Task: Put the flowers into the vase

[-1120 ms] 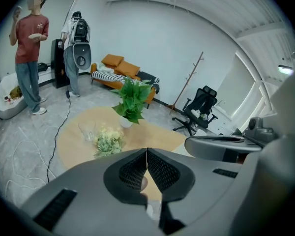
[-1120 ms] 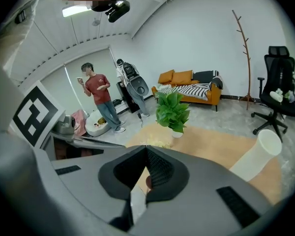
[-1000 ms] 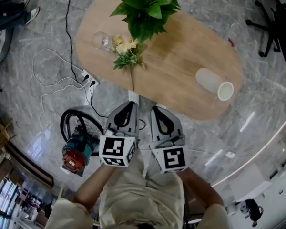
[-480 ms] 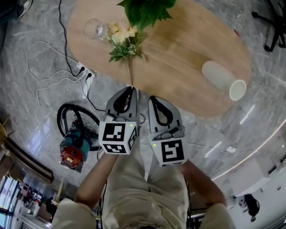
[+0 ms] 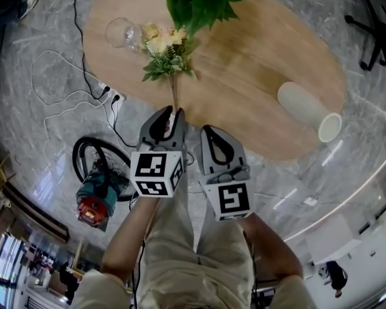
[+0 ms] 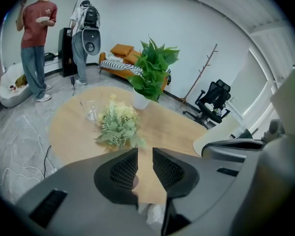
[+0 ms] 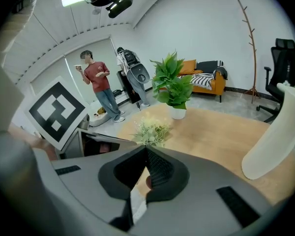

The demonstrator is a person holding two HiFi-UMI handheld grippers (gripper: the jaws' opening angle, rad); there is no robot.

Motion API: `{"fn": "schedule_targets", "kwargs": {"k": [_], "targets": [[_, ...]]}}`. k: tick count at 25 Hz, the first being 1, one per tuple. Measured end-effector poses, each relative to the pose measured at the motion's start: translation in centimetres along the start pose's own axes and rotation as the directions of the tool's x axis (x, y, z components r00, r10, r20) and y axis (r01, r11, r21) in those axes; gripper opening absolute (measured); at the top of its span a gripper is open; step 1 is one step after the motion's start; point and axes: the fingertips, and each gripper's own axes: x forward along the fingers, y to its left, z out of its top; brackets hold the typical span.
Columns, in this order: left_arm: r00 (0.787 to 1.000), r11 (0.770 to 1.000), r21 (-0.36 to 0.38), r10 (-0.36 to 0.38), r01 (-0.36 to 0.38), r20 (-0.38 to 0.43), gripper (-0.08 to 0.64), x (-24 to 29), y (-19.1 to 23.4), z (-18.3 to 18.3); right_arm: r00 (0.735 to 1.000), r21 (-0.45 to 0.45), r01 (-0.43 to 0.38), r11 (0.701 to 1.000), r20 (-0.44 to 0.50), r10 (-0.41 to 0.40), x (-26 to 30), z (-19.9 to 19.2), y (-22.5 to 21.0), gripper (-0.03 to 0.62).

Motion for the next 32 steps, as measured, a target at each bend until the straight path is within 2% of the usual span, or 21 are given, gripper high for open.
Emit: {"fn": "schedule_targets", "kwargs": {"k": [9,22,28,32], "targets": [[0.996,0.999,0.022,0.036,-0.034,-0.082,0.097,4.1,3.1,-2.2,1.000,0.010,-0.002,1.000,0.004,0.002,1.8,-1.5,-0.7,0.005],[0.985,0.996,-0.021,0.082,-0.086,-0.148,0.095,6.3,5.2,-1.9,1.000,0.002,0.023,1.000,-0.011,-0.023,2.3,-2.0,-1.2,0.006],[0.978,0.993,-0.062,0.086,-0.100,-0.191,0.095,7.1,5.7,-2.2,1.000,-0.043,0.005,0.999,-0.018,-0.006,3.1,-1.9,-1.3,0.005],[0.974,0.992,-0.054,0.104,-0.117,-0.204,0.095,7.7,5.7,-2.3,0.999,-0.046,-0.003,0.999,-0.037,0.002,3.5,-1.9,-1.8,0.005]]}}
